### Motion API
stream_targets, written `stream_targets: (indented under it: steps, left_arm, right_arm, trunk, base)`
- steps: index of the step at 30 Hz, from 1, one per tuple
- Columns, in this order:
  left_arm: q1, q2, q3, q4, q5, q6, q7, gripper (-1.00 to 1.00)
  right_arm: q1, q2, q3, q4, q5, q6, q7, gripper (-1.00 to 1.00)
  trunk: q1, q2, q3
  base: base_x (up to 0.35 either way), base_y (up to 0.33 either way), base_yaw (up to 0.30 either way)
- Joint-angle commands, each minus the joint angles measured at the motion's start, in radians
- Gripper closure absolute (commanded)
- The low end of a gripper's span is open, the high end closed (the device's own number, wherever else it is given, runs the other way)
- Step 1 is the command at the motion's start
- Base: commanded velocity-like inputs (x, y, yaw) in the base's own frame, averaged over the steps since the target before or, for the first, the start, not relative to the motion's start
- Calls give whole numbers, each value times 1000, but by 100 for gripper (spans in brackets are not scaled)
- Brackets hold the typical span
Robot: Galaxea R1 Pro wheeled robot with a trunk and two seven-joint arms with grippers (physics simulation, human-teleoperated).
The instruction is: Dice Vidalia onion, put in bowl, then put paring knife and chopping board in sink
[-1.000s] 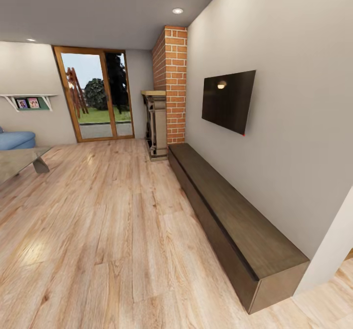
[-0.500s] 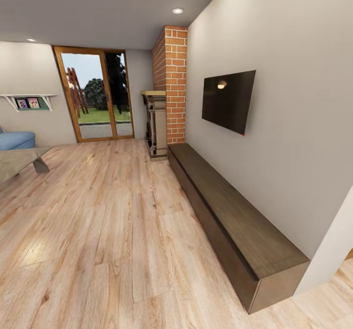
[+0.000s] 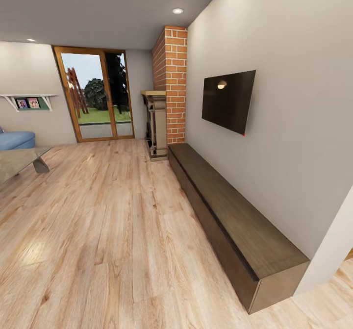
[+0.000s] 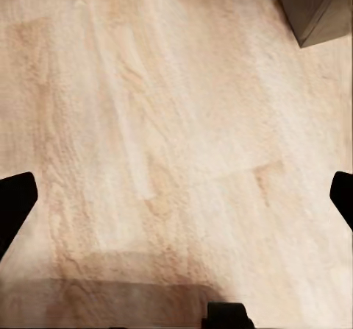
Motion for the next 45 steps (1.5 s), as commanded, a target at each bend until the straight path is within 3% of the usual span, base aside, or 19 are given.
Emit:
stream_targets:
  steps: [1, 3, 13, 20, 25, 36, 45]
  left_arm:
    - [0, 0, 1, -11, 1, -1, 0, -100]
    - [0, 0, 1, -39, 2, 7, 3, -100]
    - [0, 4, 2, -33, 5, 5, -1, -100]
    - [0, 9, 5, 0, 15, 0, -4, -100]
    - [0, 14, 14, 9, 42, -2, -6, -100]
    - [0, 14, 15, 12, 45, -2, -7, -100]
    - [0, 10, 12, 21, 42, -2, -5, -100]
  right_arm:
    - [0, 0, 0, -16, -1, -2, 0, -100]
    - [0, 0, 0, -85, -1, -2, 1, -100]
    - [0, 0, -1, -175, -2, -8, -3, -100]
    - [0, -4, -9, -163, -9, -11, 0, -100]
    - [0, -1, -35, -158, -25, -11, 0, -100]
    - [0, 0, -53, -154, -28, -11, 0, -100]
    - [0, -3, -73, -142, -28, -11, 0, -100]
  trunk:
    - [0, 0, -1]
    - [0, 0, -1]
    - [0, 0, -1]
    - [0, 0, -1]
    - [0, 0, 1]
    - [0, 0, 12]
    - [0, 0, 21]
  base:
    - [0, 0, 0]
    - [0, 0, 0]
    - [0, 0, 0]
    - [0, 0, 0]
    - [0, 0, -57]
    - [-15, -6, -188]
    - [-165, -186, -240]
